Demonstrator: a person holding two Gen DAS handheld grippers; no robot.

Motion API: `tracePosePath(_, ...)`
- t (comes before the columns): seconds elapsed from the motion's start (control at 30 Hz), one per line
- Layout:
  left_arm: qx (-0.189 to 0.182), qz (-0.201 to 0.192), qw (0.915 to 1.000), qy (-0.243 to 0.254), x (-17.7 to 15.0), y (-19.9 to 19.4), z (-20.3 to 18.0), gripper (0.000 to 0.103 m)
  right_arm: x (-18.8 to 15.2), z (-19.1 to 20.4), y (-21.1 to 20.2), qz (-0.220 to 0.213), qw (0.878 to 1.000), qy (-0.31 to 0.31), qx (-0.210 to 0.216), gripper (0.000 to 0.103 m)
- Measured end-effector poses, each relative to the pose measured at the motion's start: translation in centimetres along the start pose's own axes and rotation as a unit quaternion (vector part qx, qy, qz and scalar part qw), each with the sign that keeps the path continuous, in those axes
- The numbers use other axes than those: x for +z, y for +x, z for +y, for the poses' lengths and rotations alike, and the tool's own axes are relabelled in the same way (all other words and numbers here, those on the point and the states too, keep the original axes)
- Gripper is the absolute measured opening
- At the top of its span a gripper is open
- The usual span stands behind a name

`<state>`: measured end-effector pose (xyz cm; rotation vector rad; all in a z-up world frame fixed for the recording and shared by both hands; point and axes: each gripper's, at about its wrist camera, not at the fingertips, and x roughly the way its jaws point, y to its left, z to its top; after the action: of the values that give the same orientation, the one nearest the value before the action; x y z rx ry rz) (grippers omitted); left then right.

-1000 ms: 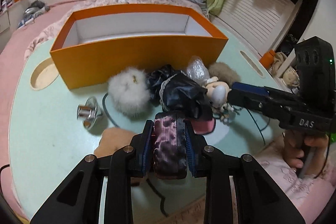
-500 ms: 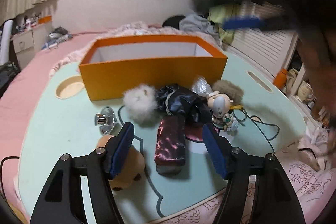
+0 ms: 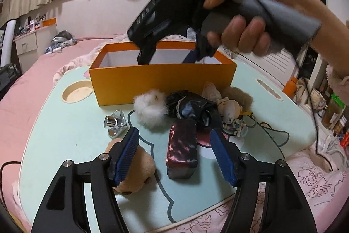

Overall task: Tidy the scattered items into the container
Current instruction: 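Reach into the box and grasp the brown milk-tea carton with the right gripper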

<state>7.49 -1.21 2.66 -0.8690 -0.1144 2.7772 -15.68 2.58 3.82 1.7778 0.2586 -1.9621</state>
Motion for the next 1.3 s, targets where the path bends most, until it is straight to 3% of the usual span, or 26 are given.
tracePosePath(0.57, 0.002, 0.005, 1.0, -0.005, 0.0, 0.2, 0.0, 0.068, -0.7, 2.2, -0.6, -0.052, 0.997, -0.035, -0.046, 0.079)
tracePosePath(0.7, 0.003, 0.006, 1.0, -0.004, 0.0, 0.2, 0.0, 0.068, 0.7, 1.1, -0.5, -0.079, 0.993, -0.027, -0.09, 0.079)
tracePosePath(0.77, 0.002, 0.005, 1.0, -0.004, 0.0, 0.2, 0.1, 0.068, 1.3, 0.2, -0.1, -0.076, 0.992, -0.018, -0.104, 0.069)
tracePosePath(0.9, 0.0, 0.005, 0.9999, -0.009, -0.1, 0.2, 0.4, 0.068, 1.3, -0.6, -1.9, -0.112, 0.992, 0.001, -0.05, 0.067)
tracePosePath(0.97, -0.002, 0.007, 0.9999, -0.011, -0.1, 0.2, 0.5, 0.068, 1.3, 0.2, -2.4, -0.1, 0.995, -0.009, -0.028, 0.067)
tracePosePath(1.07, -0.002, 0.01, 0.9999, -0.007, -0.1, 0.3, 0.3, 0.068, 1.2, 1.9, -1.5, -0.043, 0.999, -0.007, 0.03, 0.067)
tracePosePath(1.2, 0.0, 0.009, 1.0, -0.003, -0.1, 0.2, 0.3, 0.068, 1.5, 3.1, 1.6, 0.033, 0.999, 0.009, 0.032, 0.067)
tracePosePath(1.3, -0.001, 0.009, 0.9999, -0.007, -0.1, 0.3, 0.4, 0.068, 1.9, 4.1, 2.8, 0.051, 0.998, 0.001, 0.027, 0.074)
